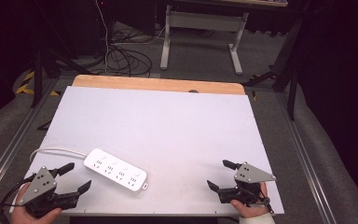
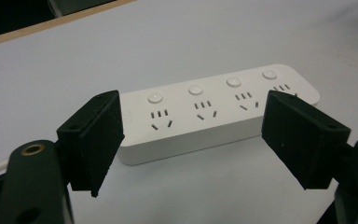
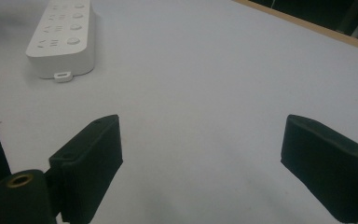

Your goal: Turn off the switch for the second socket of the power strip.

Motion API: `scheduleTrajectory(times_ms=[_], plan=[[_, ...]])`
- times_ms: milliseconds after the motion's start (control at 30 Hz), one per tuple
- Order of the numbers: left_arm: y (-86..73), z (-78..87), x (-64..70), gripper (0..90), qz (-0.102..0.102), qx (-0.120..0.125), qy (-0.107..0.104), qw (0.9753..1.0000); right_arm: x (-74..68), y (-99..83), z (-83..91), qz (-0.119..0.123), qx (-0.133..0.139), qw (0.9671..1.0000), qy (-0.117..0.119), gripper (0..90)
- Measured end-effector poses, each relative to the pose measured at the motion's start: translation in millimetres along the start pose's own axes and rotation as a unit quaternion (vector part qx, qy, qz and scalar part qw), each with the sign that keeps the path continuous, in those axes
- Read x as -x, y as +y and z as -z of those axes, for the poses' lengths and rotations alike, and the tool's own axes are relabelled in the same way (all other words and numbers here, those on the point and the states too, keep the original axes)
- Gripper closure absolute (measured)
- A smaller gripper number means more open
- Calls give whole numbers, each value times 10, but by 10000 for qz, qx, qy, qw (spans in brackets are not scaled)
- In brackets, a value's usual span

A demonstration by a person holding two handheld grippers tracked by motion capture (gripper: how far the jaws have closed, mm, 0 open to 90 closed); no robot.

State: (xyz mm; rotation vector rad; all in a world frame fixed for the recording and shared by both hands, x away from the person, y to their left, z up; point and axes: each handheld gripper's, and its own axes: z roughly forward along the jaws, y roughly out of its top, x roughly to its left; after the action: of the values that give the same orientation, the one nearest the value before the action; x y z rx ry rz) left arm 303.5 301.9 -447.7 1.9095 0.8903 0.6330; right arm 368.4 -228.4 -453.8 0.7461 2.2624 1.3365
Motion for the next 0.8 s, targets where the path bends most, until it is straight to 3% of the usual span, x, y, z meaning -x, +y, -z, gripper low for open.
scheduleTrajectory(times_ms=[100,333,667,800], plan=[[18,12,0,226,-15,38,-4,10000,-1,1,0,-5,8,10000,13,133],[86,42,12,229,246,103,-107,9996,-3,4,-7,-13,5,10000,46,134],[191,2,24,235,178,143,3,9997,-7,2,-18,-6,0,10000,62,135],[242,-51,18,236,195,133,-77,9997,-13,5,-23,-10,-8,10000,77,136]])
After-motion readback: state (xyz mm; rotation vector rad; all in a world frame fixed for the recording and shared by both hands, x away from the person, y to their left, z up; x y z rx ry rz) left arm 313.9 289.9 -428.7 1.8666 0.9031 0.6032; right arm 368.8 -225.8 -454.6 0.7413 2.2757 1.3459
